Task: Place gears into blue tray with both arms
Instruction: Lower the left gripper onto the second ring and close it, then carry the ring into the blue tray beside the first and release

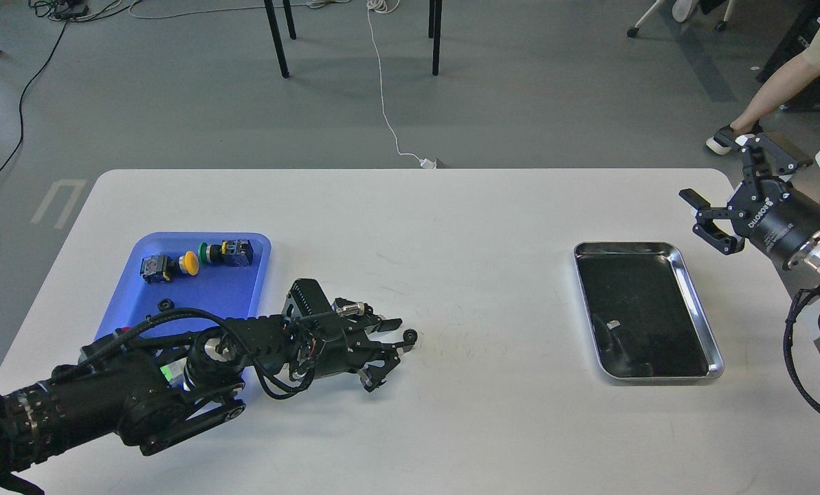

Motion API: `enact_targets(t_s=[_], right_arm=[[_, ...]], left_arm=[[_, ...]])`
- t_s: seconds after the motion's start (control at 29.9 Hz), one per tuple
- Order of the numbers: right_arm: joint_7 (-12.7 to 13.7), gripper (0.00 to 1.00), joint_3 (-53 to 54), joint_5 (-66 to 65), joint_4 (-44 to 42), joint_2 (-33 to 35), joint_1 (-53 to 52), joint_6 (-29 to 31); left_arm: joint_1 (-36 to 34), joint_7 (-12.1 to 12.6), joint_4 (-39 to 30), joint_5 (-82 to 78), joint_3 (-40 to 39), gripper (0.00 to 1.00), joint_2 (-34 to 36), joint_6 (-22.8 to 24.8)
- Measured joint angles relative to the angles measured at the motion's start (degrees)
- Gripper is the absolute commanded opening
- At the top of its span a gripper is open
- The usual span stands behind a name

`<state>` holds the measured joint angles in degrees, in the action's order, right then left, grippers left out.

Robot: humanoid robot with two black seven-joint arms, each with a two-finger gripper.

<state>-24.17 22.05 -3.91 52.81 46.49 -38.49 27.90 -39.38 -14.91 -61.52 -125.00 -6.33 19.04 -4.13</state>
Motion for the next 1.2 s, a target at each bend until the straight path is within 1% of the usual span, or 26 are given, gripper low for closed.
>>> enact_targets(t_s=[0.37, 0.43, 0.53, 0.57, 0.64, 0.84, 0.94, 1.04, 1.1, 1.2], right_arm=[[0.0, 0.97, 0.02, -0.04, -0.14, 0.11, 0.0, -0.05], [0.0, 0.97, 0.02, -0.04, -0.12, 0.15, 0.0, -0.05], [0.0, 0.97, 0.03, -0.04, -0.14, 0.18, 0.0, -0.05], [0.0, 0.97, 0.07, -0.04, -0.14, 0.18, 0.0, -0.05], [0.0, 0.97, 0.09, -0.04, -0.16, 0.18, 0.0, -0.05], [0.0, 0.97, 0.73, -0.01, -0.18, 0.18, 0.0, -0.05], [0.0, 0.97, 0.88, -0.01, -0.23, 0.3, -0.03, -0.05], [0.0, 0.97, 1.14, -0.01, -0.33, 0.74, -0.05, -0.03], [0.0, 0.97, 1.43, -0.01, -0.44, 0.86, -0.05, 0.0], [0.0, 0.97, 1.64, -0.03, -0.46, 0.89, -0.05, 0.0]], left_arm=[[-0.08, 0.06, 0.58, 0.0, -0.19, 0.35, -2.1, 0.0], [-0.09, 0.06, 0.88, 0.0, -0.19, 0.31, -2.21, 0.0], [-0.08, 0.06, 1.23, 0.0, -0.17, 0.15, -2.23, 0.0], [-0.08, 0.06, 1.27, 0.0, -0.14, 0.12, -2.19, 0.0], [-0.08, 0.06, 1.32, 0.0, -0.11, 0.11, -2.11, 0.0], [-0.09, -0.08, 0.58, 0.01, -1.09, 0.12, -0.89, -0.49], [-0.19, -0.53, -2.85, 0.0, -3.44, 0.13, 3.62, -2.55], [-0.22, -1.68, -6.55, 0.0, -4.94, 0.13, 11.73, -3.93], [-0.22, -2.63, -7.43, 1.87, -5.07, 0.13, 17.35, -4.61], [0.05, -3.89, -7.48, 5.69, -4.52, 0.14, 23.98, -5.09]])
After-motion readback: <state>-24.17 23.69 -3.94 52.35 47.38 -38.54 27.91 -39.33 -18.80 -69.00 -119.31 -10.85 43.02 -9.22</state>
